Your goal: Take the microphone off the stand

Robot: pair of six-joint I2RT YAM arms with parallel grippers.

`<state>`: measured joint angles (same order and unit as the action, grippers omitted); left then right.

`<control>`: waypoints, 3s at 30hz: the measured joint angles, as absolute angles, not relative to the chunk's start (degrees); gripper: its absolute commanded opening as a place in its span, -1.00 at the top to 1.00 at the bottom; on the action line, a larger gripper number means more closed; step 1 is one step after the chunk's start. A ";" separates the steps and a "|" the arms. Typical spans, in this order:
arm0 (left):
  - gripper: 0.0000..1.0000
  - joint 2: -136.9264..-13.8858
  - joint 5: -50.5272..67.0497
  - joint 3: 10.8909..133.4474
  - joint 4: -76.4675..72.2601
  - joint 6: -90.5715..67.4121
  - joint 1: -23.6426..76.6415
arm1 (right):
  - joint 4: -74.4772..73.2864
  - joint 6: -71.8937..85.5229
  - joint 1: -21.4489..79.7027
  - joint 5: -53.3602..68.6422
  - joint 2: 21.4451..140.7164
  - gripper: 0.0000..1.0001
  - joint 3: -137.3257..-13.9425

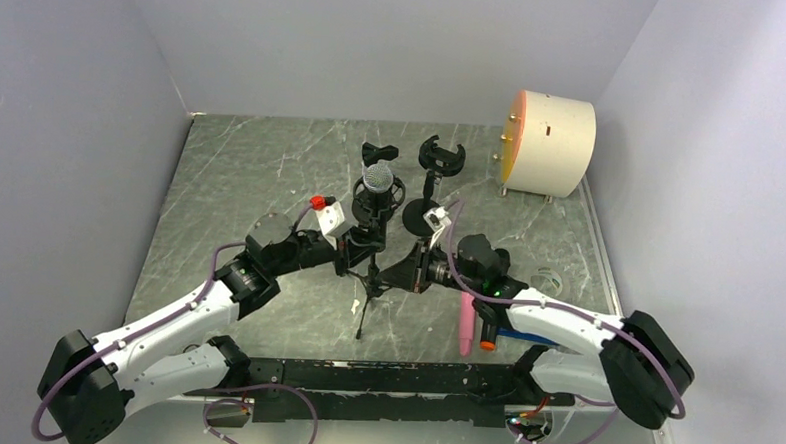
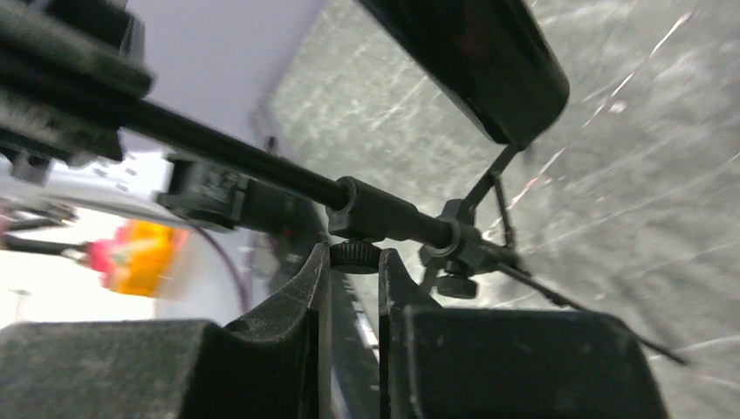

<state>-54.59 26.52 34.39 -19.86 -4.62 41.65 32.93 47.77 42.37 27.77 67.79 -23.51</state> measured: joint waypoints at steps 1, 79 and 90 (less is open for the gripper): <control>0.95 -54.54 26.50 34.39 -19.81 -4.60 41.67 | 29.85 43.22 43.53 25.98 66.57 0.84 -24.58; 0.95 -52.95 23.64 34.28 -17.63 -3.81 42.48 | 22.28 37.82 46.54 18.09 54.85 -0.39 -23.11; 0.95 -53.08 23.62 34.33 -17.67 -3.62 42.59 | 42.74 63.75 46.30 18.55 69.04 -0.05 -18.72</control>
